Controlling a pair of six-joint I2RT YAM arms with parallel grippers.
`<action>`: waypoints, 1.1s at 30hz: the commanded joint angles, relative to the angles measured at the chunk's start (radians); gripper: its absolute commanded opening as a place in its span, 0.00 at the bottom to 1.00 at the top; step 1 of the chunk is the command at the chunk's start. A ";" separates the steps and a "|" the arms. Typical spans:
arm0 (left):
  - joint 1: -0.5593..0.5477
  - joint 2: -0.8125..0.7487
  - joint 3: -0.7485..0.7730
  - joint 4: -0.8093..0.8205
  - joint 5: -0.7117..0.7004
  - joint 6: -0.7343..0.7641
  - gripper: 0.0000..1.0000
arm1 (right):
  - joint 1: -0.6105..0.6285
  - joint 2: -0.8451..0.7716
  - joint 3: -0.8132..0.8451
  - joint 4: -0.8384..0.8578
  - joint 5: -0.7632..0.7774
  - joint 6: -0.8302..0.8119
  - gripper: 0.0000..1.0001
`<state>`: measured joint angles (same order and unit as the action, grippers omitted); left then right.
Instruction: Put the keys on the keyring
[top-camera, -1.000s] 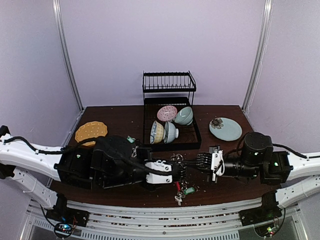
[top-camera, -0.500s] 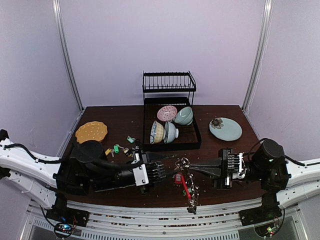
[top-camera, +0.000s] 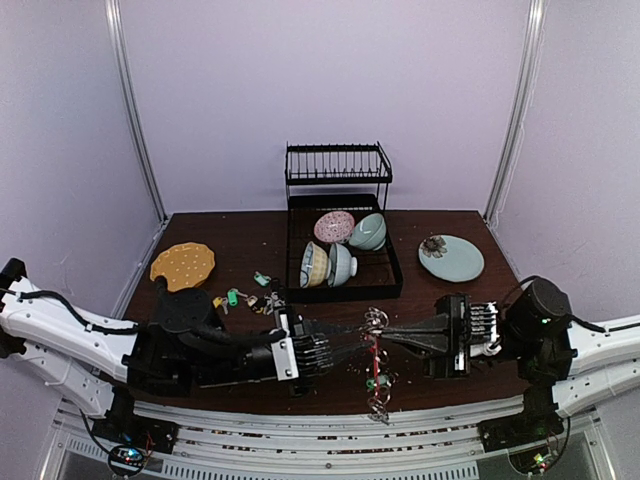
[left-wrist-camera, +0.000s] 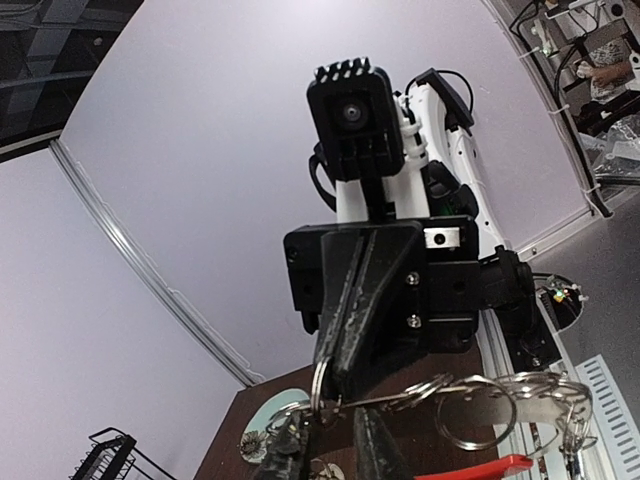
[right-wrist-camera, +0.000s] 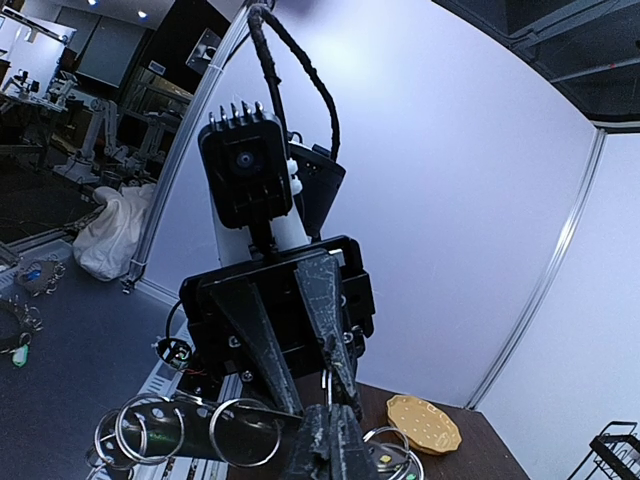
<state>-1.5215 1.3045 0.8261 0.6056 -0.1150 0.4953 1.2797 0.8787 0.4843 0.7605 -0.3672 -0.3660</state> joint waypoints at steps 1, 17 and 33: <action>-0.002 0.026 0.037 0.074 -0.029 -0.034 0.17 | 0.006 -0.001 0.013 0.038 -0.015 0.007 0.00; -0.002 0.013 0.019 0.117 0.003 -0.033 0.02 | 0.005 -0.014 0.028 -0.034 -0.006 -0.027 0.00; -0.002 -0.126 -0.091 0.051 0.103 0.318 0.00 | 0.006 -0.149 0.054 -0.263 0.048 -0.084 0.31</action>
<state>-1.5223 1.2846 0.7605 0.6487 -0.0933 0.6125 1.2800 0.8055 0.5156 0.5808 -0.3603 -0.4400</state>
